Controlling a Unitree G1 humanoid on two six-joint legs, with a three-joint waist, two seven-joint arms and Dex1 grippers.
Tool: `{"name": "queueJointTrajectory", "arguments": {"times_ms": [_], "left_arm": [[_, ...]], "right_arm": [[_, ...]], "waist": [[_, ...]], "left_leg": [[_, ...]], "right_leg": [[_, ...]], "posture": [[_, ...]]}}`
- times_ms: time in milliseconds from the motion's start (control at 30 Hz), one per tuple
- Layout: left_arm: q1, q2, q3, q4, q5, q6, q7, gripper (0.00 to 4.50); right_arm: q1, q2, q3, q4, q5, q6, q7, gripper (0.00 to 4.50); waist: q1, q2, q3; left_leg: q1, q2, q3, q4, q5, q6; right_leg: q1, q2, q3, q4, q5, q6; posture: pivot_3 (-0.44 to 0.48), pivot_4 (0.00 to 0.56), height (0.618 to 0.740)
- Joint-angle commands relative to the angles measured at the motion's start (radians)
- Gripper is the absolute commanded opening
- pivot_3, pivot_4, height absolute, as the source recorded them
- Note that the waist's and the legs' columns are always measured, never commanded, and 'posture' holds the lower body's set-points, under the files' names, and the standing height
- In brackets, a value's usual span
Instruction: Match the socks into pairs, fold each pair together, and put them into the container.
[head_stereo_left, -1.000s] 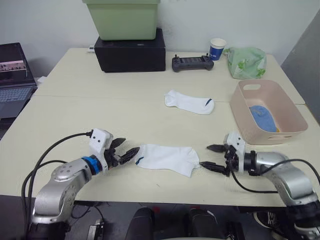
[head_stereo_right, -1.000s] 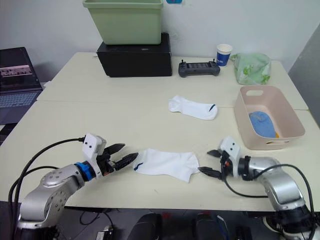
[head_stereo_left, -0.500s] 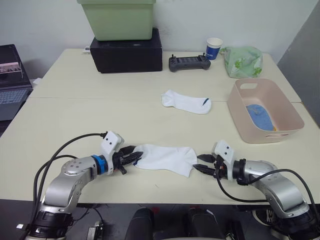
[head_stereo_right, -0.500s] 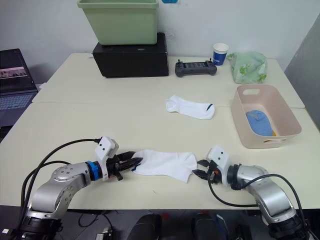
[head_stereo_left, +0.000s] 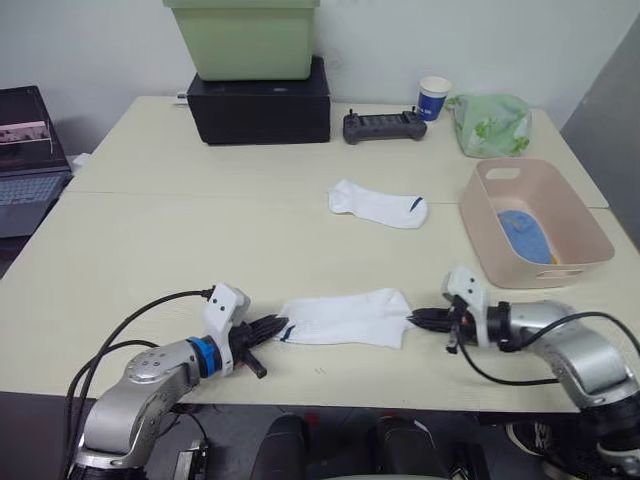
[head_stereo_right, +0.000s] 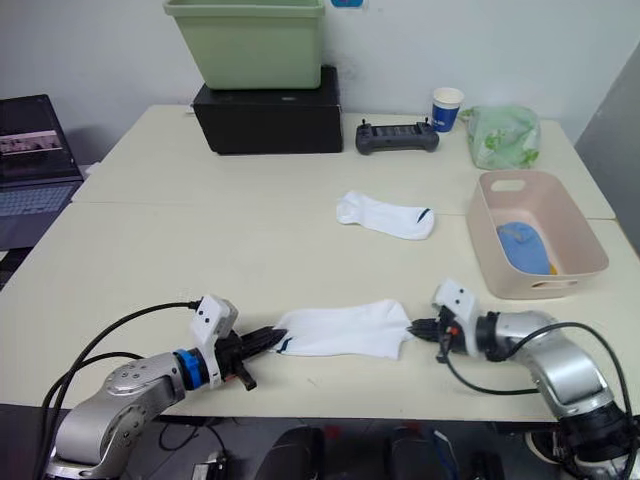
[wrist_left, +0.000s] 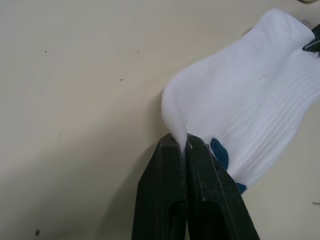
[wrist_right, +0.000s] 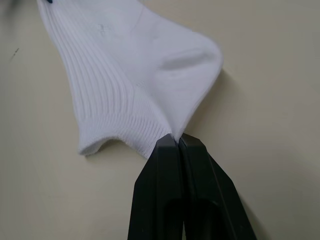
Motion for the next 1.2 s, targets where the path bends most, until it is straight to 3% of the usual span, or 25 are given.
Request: {"name": "queueJointTrajectory", "arguments": {"times_ms": [33, 167, 233, 267, 300, 467, 533, 733, 967, 1067, 1200], "left_arm": [[0.013, -0.008, -0.006, -0.041, -0.009, 0.007, 0.022, 0.00], [0.020, -0.021, -0.001, -0.041, -0.013, 0.006, 0.037, 0.00], [0.023, -0.034, 0.006, -0.042, -0.024, 0.009, 0.050, 0.46], [0.028, -0.042, 0.015, -0.046, -0.032, 0.012, 0.058, 0.46], [0.030, -0.046, 0.028, -0.052, -0.044, 0.018, 0.063, 0.90], [0.031, 0.040, 0.107, -0.066, -0.028, -0.029, 0.034, 2.22], [0.038, 0.101, 0.104, -0.072, -0.001, -0.105, -0.037, 2.85], [0.048, 0.238, -0.014, -0.028, 0.156, -0.459, -0.283, 2.85], [-0.047, 0.224, -0.180, 0.102, 0.300, -0.701, -0.369, 2.85], [-0.078, 0.204, -0.188, 0.125, 0.290, -0.710, -0.367, 2.89], [-0.091, 0.219, -0.202, 0.177, 0.332, -0.774, -0.378, 4.11]], "right_arm": [[-0.021, -0.007, -0.016, 0.033, 0.006, -0.030, 0.026, 0.02], [-0.015, -0.001, -0.017, 0.031, 0.009, -0.033, 0.033, 0.02], [-0.004, 0.000, -0.018, 0.015, 0.018, -0.030, 0.037, 0.21], [-0.001, 0.003, -0.029, 0.003, 0.025, -0.028, 0.031, 0.21], [0.001, 0.004, -0.043, -0.007, 0.032, -0.031, 0.025, 0.49], [0.006, -0.057, -0.149, -0.086, 0.120, 0.004, 0.063, 2.02], [0.007, -0.061, -0.168, -0.143, 0.170, 0.033, 0.066, 2.02], [0.063, -0.076, -0.014, -0.236, -0.012, -0.218, 0.086, 2.02], [0.096, -0.076, 0.073, -0.167, -0.172, -0.449, 0.085, 2.02], [0.095, -0.060, 0.063, -0.162, -0.170, -0.470, 0.077, 2.60], [0.109, -0.065, 0.071, -0.151, -0.186, -0.488, 0.078, 4.05]], "waist": [[-0.001, 0.000, 0.000], [-0.001, 0.000, 0.000], [-0.001, 0.000, 0.000], [-0.001, 0.000, 0.000], [-0.001, 0.000, 0.000], [0.000, 0.000, 0.000], [0.000, 0.000, 0.000], [-0.001, 0.000, 0.000], [0.000, 0.000, 0.000], [0.000, 0.000, 0.000], [-0.002, 0.000, 0.000]], "left_leg": [[0.000, 0.000, 0.000, 0.000, 0.000, 0.000], [0.000, 0.000, 0.001, 0.000, 0.000, 0.000], [0.000, 0.000, 0.001, 0.000, 0.000, 0.000], [0.000, 0.000, 0.001, 0.000, 0.000, 0.000], [0.000, 0.000, 0.001, 0.000, 0.000, 0.000], [0.000, 0.000, 0.000, 0.000, 0.000, 0.000], [0.000, 0.000, 0.000, 0.000, 0.000, 0.000], [0.000, 0.000, 0.001, -0.001, 0.000, 0.000], [-0.001, 0.000, 0.003, -0.001, 0.000, 0.000], [-0.001, 0.001, 0.003, -0.001, 0.000, 0.000], [-0.001, 0.001, 0.003, -0.001, 0.000, 0.000]], "right_leg": [[0.000, 0.000, 0.000, 0.000, 0.000, 0.000], [0.000, 0.000, 0.001, 0.000, 0.000, 0.000], [0.000, 0.000, 0.001, 0.000, 0.000, 0.000], [0.000, 0.000, 0.001, 0.000, 0.000, 0.000], [0.000, 0.000, 0.001, 0.000, 0.000, 0.000], [0.000, 0.000, 0.000, 0.000, 0.000, 0.000], [0.000, 0.000, 0.000, 0.000, 0.000, 0.000], [0.000, 0.000, 0.001, -0.004, 0.000, 0.000], [0.000, 0.000, 0.002, -0.006, 0.000, 0.000], [0.000, 0.000, 0.002, -0.006, 0.000, 0.000], [0.000, 0.001, 0.002, -0.006, 0.000, 0.000]], "posture": [[0.000, 0.150, 0.740], [0.000, 0.150, 0.740], [0.000, 0.150, 0.740], [0.000, 0.150, 0.740], [0.000, 0.150, 0.740], [0.000, 0.150, 0.740], [0.000, 0.150, 0.740], [0.000, 0.150, 0.740], [0.000, 0.150, 0.740], [0.000, 0.150, 0.740], [0.000, 0.150, 0.740]]}}
